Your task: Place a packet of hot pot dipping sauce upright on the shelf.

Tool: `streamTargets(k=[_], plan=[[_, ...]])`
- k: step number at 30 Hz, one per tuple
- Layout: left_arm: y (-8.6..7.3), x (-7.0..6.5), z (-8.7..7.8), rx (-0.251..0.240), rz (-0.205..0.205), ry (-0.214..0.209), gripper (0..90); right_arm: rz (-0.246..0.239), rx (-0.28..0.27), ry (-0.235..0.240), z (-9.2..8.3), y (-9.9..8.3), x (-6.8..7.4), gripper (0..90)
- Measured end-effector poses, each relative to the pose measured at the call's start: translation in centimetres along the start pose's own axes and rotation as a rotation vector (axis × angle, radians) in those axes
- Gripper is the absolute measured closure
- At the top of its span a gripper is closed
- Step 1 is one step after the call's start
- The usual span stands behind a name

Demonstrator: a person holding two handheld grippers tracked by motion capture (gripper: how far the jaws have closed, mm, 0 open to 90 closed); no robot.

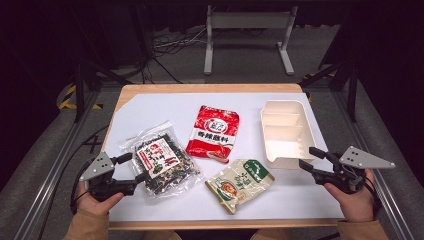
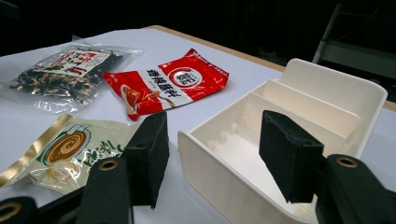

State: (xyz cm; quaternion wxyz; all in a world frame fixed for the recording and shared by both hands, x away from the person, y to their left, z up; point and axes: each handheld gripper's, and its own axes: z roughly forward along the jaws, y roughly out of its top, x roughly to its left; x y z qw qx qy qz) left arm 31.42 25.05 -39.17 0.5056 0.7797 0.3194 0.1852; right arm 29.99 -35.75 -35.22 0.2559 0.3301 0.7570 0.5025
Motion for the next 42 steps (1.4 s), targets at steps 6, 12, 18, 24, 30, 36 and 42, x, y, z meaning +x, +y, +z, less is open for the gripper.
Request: streamTargets(k=[6,12,18,24,30,36,42], plan=[[0.0,0.0,0.0,0.000,0.004,0.001,17.5,0.026,0.030,0.018,-0.5,0.6,0.1,46.7],[0.0,0.0,0.0,0.002,0.003,0.002,17.6,0.005,0.121,0.026,-0.1,0.9,0.8,46.7],[0.0,0.0,0.1,0.004,0.004,0.003,17.6,-0.019,0.197,0.012,0.4,1.1,1.4,46.5],[0.0,0.0,0.0,0.002,0.003,0.004,17.6,-0.017,0.223,0.018,0.6,1.2,1.6,46.9],[0.0,0.1,0.0,0.002,0.003,0.005,17.6,0.009,0.260,0.015,0.9,1.1,1.7,47.1],[0.0,0.1,0.0,0.002,0.003,0.006,17.6,0.037,0.261,0.048,1.8,0.9,1.8,48.5],[0.0,0.1,0.0,0.003,0.001,0.008,17.6,0.054,0.292,0.088,3.0,0.7,2.3,50.3]])
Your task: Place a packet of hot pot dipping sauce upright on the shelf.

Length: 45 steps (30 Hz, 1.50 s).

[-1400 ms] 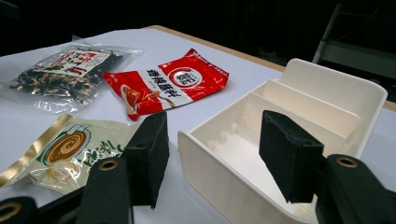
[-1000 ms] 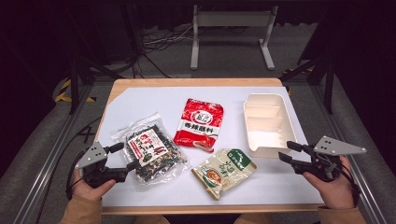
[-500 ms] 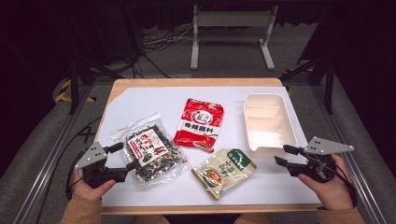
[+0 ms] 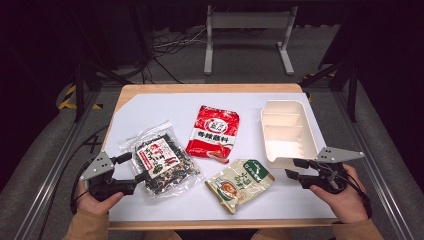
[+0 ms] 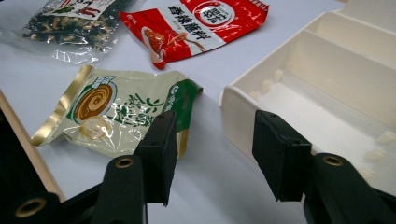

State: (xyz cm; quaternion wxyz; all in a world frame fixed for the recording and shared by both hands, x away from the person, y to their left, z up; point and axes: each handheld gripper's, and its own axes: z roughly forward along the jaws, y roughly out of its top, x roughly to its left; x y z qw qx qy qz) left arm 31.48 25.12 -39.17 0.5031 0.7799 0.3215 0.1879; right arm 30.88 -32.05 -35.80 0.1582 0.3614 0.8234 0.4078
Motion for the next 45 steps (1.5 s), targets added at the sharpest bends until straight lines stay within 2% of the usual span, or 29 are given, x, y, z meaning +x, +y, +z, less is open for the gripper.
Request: streamTargets(k=[5,7,12,19,34,45], plan=[[0.0,0.0,0.0,0.000,-0.001,-0.001,17.6,0.022,0.029,0.025,0.8,0.1,0.1,50.9],[0.0,0.0,0.0,-0.001,-0.001,0.000,17.6,0.044,0.043,0.046,1.5,0.2,0.1,51.7],[0.0,0.0,0.0,-0.001,0.000,-0.001,17.6,0.061,0.069,0.086,2.4,0.3,0.1,51.7],[0.0,0.0,0.0,-0.001,-0.003,0.000,17.6,0.057,0.109,0.101,3.8,0.9,0.2,51.2],[0.0,0.1,-0.1,-0.003,-0.001,0.002,17.6,0.029,0.153,0.123,7.0,1.1,1.1,46.6],[-0.1,0.1,-0.1,-0.002,0.001,0.005,17.6,0.057,0.210,0.150,9.1,0.2,1.1,44.8]])
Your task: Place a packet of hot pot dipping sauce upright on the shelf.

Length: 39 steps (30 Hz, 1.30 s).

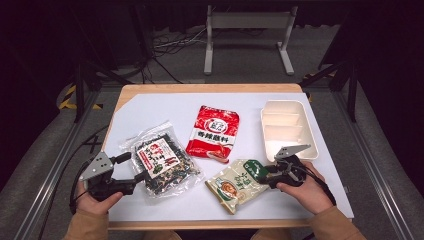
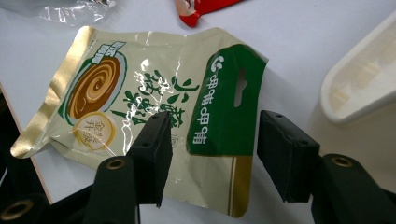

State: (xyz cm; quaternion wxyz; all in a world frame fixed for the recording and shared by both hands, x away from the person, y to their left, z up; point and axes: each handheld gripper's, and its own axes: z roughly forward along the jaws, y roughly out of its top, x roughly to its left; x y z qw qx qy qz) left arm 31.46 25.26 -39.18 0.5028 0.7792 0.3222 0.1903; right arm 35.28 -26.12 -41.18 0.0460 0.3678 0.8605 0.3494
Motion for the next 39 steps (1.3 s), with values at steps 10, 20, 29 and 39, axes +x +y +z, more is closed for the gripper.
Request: streamTargets(k=[10,20,29,39], plan=[[0.0,0.0,0.0,0.000,0.003,0.001,17.6,0.003,0.042,0.044,1.5,-0.1,-0.1,44.5],[0.0,0.0,0.1,0.002,0.004,0.000,17.6,0.020,0.077,0.085,1.9,0.0,-0.3,56.7],[0.0,0.0,0.1,0.002,0.004,0.000,17.6,0.010,0.112,0.101,1.8,0.1,-0.3,75.8],[0.0,0.0,0.1,0.001,0.001,0.000,17.6,-0.017,0.128,0.130,1.9,0.3,-0.2,89.2]])
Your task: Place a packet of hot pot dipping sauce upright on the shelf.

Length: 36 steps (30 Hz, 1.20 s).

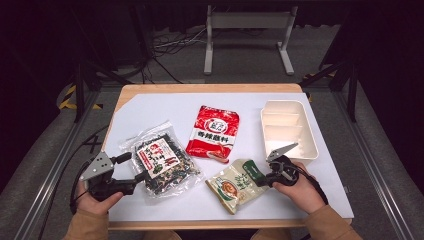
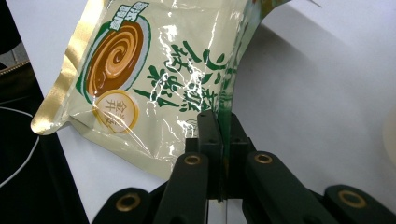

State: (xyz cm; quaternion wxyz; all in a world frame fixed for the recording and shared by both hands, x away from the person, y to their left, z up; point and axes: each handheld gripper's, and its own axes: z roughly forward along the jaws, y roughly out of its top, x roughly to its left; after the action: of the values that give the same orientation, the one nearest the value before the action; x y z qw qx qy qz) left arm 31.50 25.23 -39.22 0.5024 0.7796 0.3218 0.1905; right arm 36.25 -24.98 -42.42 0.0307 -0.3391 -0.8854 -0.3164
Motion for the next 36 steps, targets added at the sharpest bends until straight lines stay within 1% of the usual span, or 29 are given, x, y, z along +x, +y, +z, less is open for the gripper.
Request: streamTargets(k=[8,12,17,27,28,36], plan=[[0.0,0.0,0.0,0.000,-0.004,0.003,17.6,-0.005,0.004,-0.007,-0.3,0.3,0.3,89.5],[0.0,0.1,-0.1,0.000,-0.006,0.004,17.6,-0.012,0.007,-0.012,-0.9,0.6,0.8,89.6],[0.0,0.1,-0.1,-0.001,-0.007,0.005,17.6,-0.019,-0.006,-0.006,-1.6,0.9,1.2,89.6],[0.0,0.1,-0.1,-0.001,-0.008,0.005,17.6,-0.072,-0.044,0.027,-3.4,2.2,2.8,89.7],[0.0,0.1,-0.1,-0.001,-0.008,0.005,17.6,-0.072,-0.044,0.027,-3.4,2.2,2.8,89.7],[0.0,0.1,-0.1,0.000,-0.005,0.007,17.6,-0.117,-0.066,0.027,-4.7,3.2,3.9,89.7]])
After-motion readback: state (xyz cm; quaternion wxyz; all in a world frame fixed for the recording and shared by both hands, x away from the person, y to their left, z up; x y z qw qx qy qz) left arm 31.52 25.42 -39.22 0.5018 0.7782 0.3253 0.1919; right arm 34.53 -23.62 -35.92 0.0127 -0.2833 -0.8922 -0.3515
